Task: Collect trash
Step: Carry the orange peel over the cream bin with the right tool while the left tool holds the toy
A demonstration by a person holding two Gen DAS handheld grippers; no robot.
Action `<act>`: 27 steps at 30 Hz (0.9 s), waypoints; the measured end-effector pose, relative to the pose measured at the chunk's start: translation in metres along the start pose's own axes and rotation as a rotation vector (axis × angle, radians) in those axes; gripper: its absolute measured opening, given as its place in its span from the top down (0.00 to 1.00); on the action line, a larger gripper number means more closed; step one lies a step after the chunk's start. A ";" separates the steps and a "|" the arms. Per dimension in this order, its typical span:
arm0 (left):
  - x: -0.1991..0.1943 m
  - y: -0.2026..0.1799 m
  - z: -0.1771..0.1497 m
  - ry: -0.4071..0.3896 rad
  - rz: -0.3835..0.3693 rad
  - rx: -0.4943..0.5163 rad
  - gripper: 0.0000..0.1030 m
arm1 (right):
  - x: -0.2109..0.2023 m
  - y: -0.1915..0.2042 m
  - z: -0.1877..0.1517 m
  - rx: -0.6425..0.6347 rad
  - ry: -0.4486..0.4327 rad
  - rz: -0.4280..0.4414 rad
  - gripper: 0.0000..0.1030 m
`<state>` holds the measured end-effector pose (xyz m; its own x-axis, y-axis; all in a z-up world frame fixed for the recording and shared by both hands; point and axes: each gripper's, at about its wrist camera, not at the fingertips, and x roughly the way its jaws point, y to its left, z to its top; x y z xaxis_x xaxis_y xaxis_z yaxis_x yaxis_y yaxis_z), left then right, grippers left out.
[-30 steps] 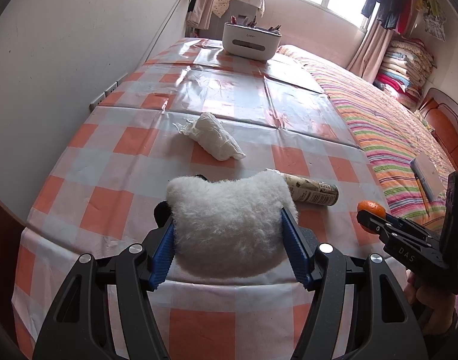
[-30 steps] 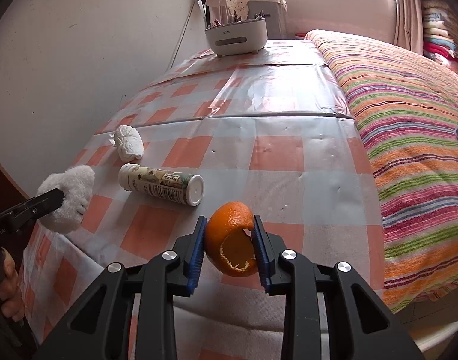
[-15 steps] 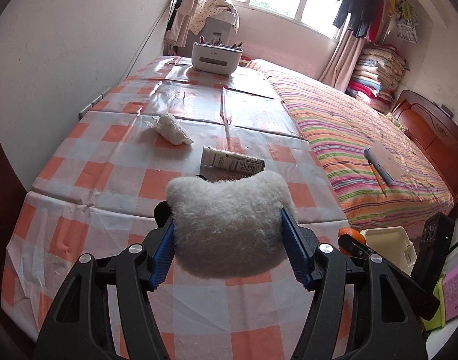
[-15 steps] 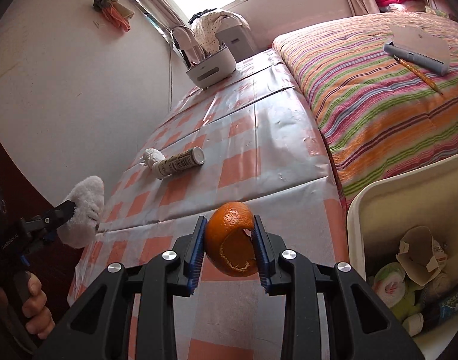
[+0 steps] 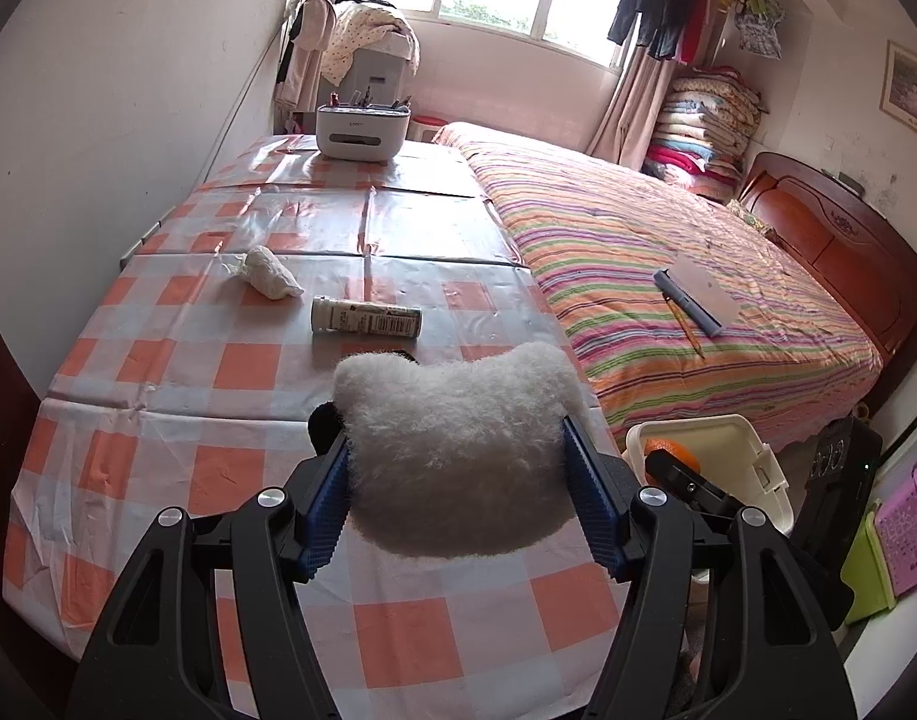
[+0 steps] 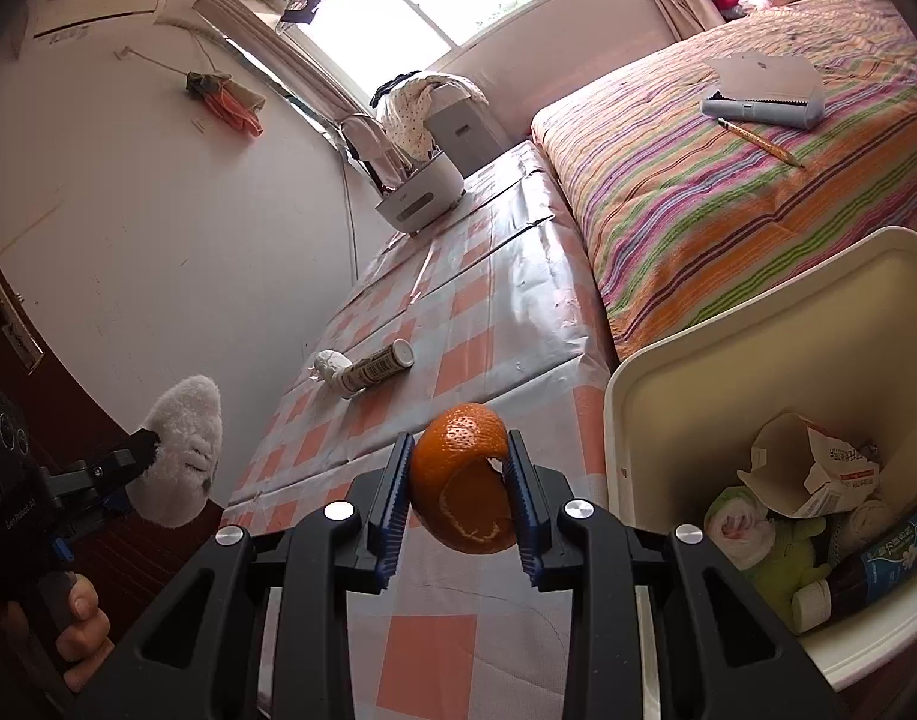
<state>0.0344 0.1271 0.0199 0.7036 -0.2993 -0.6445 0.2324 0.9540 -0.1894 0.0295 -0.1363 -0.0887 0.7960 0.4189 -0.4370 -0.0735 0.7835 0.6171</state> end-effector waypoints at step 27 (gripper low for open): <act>-0.016 -0.067 -0.010 0.007 -0.087 0.098 0.38 | -0.103 -0.075 0.009 0.091 -0.176 -0.252 0.71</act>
<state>0.0006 0.0681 0.0355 0.6734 -0.3808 -0.6337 0.3576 0.9180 -0.1717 -0.0414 -0.2419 -0.0843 0.8744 0.1246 -0.4689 0.1875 0.8047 0.5634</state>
